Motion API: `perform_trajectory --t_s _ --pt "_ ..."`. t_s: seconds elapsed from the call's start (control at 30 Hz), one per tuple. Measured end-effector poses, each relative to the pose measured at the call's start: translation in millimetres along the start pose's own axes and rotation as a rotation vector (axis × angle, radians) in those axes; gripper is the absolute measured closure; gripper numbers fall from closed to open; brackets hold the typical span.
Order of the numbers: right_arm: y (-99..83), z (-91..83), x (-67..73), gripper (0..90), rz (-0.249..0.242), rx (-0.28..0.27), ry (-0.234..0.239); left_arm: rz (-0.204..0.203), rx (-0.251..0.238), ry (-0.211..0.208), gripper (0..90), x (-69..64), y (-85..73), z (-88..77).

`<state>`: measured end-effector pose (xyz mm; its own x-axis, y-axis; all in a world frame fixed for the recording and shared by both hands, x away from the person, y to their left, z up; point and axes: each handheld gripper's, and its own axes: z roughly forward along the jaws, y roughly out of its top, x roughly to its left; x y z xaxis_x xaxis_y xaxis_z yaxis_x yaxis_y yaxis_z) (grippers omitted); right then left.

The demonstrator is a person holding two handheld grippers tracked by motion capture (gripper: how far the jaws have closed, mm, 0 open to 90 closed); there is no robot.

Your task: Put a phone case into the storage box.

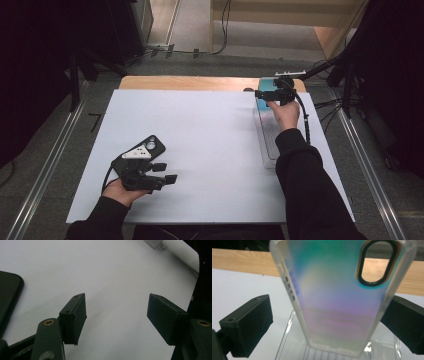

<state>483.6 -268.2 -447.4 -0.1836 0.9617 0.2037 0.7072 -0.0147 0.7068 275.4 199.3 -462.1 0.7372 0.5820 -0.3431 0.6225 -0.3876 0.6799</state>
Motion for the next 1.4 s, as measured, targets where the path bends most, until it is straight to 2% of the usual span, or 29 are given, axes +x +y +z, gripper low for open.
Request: perform_trajectory --t_s 0.1,0.17,0.27,0.5,0.6,0.63,0.7,0.83,1.07,1.3,1.4 --pt "2.5 -14.0 3.9 0.0 -0.013 0.006 -0.029 -0.003 0.001 0.002 31.9 0.5 0.3 -0.5" --pt "3.6 -24.5 5.9 0.0 -0.003 0.013 -0.016 -0.005 0.0 0.003 31.9 0.3 0.6 -0.7" --pt "3.7 -40.0 9.8 0.0 -0.026 0.015 0.017 -0.026 0.0 -0.006 31.9 0.5 1.9 -0.8" --pt "-6.2 -67.6 23.4 0.0 -0.044 0.018 0.109 -0.019 0.002 0.001 31.9 1.7 3.9 -0.9" --pt "-12.2 -75.6 31.6 0.0 -0.064 0.009 0.152 -0.064 0.0 -0.012 32.0 2.5 7.1 -2.3" --pt "-14.5 -77.4 34.2 0.0 -0.074 0.011 0.182 -0.073 0.001 -0.016 31.9 2.7 8.2 -3.2" --pt "-19.4 -81.3 39.8 7.3 -0.096 0.017 0.22 -0.066 -0.007 -0.015 31.9 3.2 9.3 -4.2" --pt "-29.4 -88.8 51.3 8.8 -0.133 0.009 0.258 -0.061 0.009 -0.001 31.9 5.7 9.4 -4.0" --pt "-46.3 -95.5 67.8 12.3 -0.175 0.024 0.325 -0.057 0.003 -0.003 31.9 9.1 13.2 -4.7" --pt "-62.8 -100.0 83.6 12.4 -0.234 0.065 0.394 -0.038 0.009 -0.009 31.9 7.8 15.2 -3.4" --pt "-70.7 -103.0 89.7 13.6 -0.254 0.081 0.407 -0.034 0.013 -0.013 31.9 7.5 15.7 -3.0"
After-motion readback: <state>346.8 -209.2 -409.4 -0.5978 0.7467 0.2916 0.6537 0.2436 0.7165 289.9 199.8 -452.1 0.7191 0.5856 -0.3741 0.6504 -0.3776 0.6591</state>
